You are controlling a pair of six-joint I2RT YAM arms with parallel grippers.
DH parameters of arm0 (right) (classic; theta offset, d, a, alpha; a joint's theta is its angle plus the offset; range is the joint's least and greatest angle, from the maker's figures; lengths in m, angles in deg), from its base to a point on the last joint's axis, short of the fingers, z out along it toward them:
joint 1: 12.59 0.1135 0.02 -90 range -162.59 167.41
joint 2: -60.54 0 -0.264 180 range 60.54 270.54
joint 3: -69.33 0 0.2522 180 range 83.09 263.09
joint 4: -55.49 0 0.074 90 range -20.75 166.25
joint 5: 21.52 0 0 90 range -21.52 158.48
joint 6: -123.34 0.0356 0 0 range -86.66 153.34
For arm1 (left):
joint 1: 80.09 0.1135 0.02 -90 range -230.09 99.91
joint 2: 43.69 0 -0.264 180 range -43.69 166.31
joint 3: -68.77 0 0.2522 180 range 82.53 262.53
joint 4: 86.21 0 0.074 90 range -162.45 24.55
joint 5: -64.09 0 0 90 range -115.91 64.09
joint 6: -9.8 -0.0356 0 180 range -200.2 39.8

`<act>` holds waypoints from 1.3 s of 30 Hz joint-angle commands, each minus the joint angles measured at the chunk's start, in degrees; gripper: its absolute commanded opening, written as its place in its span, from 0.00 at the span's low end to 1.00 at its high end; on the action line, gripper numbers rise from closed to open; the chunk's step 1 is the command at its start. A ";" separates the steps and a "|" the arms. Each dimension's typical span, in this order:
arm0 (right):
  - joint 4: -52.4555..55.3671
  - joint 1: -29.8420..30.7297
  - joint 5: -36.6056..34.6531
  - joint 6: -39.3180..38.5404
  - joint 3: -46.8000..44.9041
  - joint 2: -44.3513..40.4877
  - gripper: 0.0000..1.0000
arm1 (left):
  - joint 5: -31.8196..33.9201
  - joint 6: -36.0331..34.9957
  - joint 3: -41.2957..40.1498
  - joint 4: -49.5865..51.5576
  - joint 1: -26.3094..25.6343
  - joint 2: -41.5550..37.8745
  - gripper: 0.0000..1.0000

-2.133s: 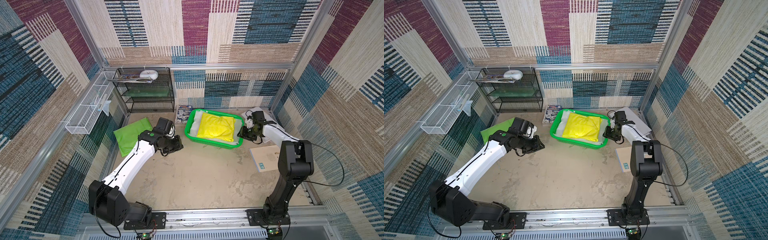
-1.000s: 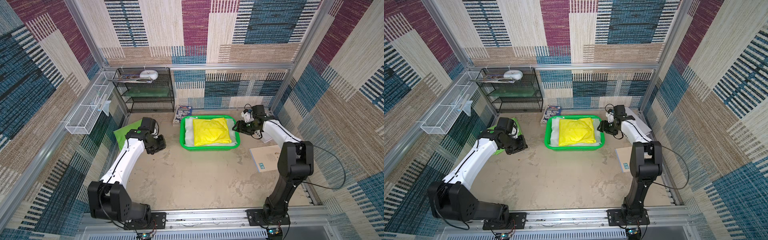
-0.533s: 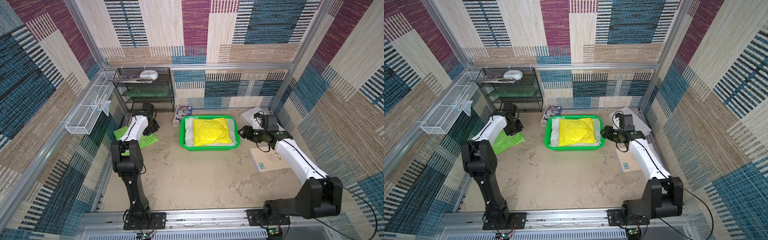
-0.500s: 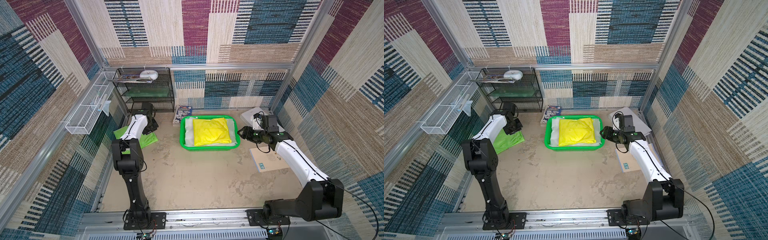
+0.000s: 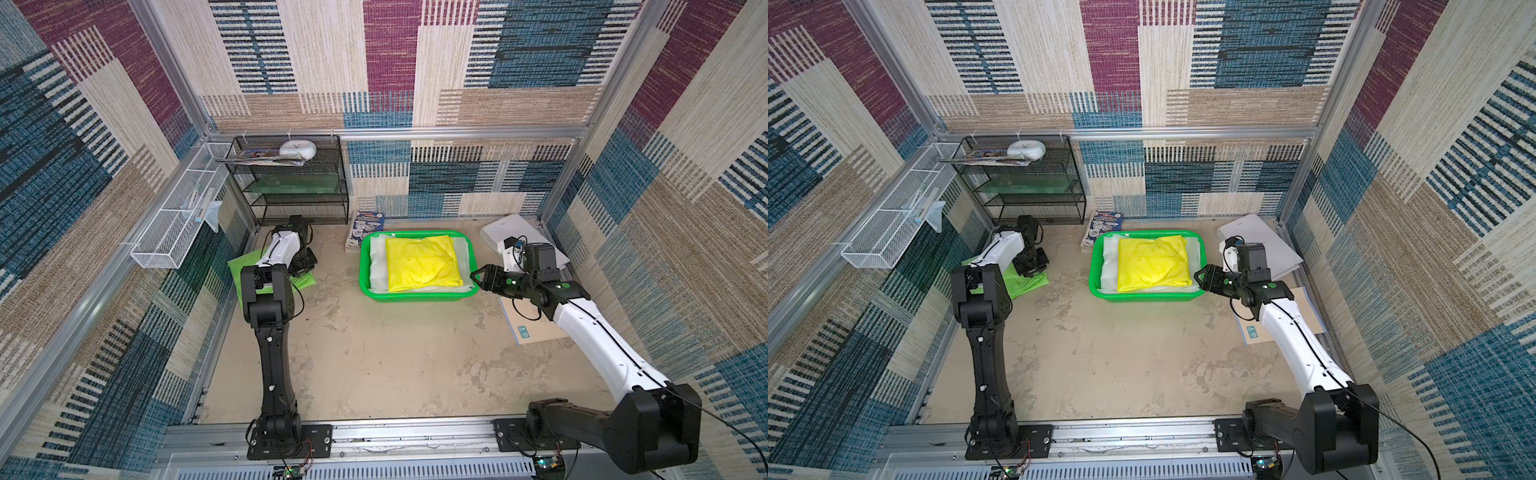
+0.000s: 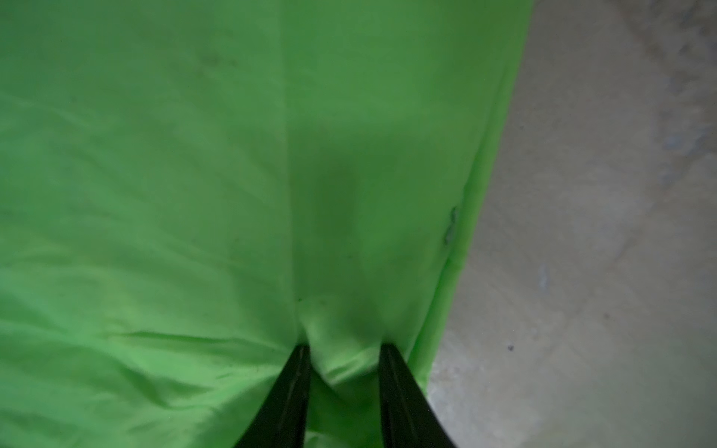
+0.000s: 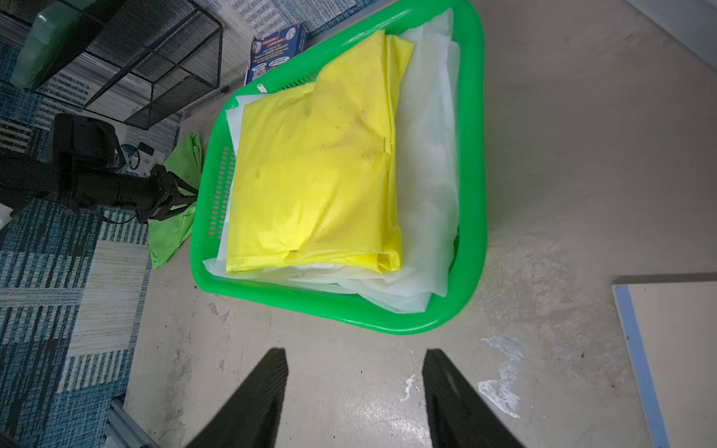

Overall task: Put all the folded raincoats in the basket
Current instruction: Move the raincoat to the center of the board, then adjust the raincoat at the center of the board.

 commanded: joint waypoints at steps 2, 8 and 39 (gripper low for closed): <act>-0.12 0.36 1.00 -0.26 -0.33 -0.66 0.61 | -5.58 3.26 -8.50 3.96 -1.11 -4.31 0.33; 1.47 0.37 0.84 -0.90 -0.08 -3.18 0.62 | -8.76 10.31 -32.28 0.58 -14.94 -23.91 0.35; 4.76 1.33 4.52 -0.72 -3.40 -8.87 0.61 | -13.19 7.84 -59.93 -7.55 -8.51 -39.78 0.51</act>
